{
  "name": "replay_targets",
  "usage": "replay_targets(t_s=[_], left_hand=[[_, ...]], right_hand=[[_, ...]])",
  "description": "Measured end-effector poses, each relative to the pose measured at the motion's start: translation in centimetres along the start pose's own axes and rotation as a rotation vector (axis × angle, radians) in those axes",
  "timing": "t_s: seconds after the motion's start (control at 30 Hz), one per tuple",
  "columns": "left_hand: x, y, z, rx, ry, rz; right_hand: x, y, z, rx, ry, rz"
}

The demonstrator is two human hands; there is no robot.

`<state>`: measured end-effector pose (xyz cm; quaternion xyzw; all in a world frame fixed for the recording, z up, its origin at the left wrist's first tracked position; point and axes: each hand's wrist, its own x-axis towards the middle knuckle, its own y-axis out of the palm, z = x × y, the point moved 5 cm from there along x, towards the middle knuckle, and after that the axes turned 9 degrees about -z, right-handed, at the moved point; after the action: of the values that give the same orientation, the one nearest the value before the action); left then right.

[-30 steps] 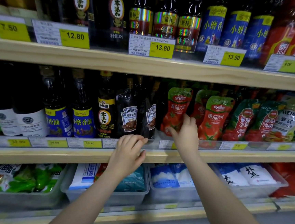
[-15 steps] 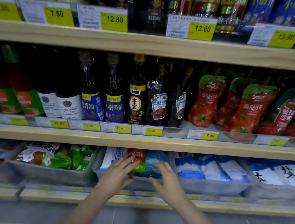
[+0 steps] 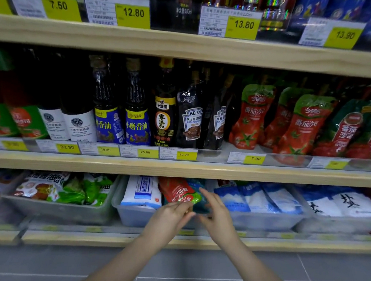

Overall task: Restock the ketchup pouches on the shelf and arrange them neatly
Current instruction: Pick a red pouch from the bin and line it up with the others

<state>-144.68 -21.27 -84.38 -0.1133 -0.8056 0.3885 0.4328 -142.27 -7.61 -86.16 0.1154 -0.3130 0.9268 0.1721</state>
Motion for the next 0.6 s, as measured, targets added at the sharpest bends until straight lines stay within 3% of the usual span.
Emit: replay_targets(t_s=[0.1,0.27,0.47,0.6], left_hand=[[0.8,0.5,-1.2,-0.093,-0.034,0.081],[1.9,0.7,-0.2,-0.235,-0.095,0.195],[4.7,2.8,0.0,-0.114,-0.009,0.558],[6.4,3.3,0.0,-0.100,0.024,0.656]], right_hand=[[0.4,-1.9,0.3,0.003,-0.042,-0.066],[0.9,-4.1,1.2,-0.077,-0.120,0.002],[2.0,-6.6,3.5,-0.012,-0.178,0.089],[2.2,-9.0,2.9,0.096,-0.079,0.074]])
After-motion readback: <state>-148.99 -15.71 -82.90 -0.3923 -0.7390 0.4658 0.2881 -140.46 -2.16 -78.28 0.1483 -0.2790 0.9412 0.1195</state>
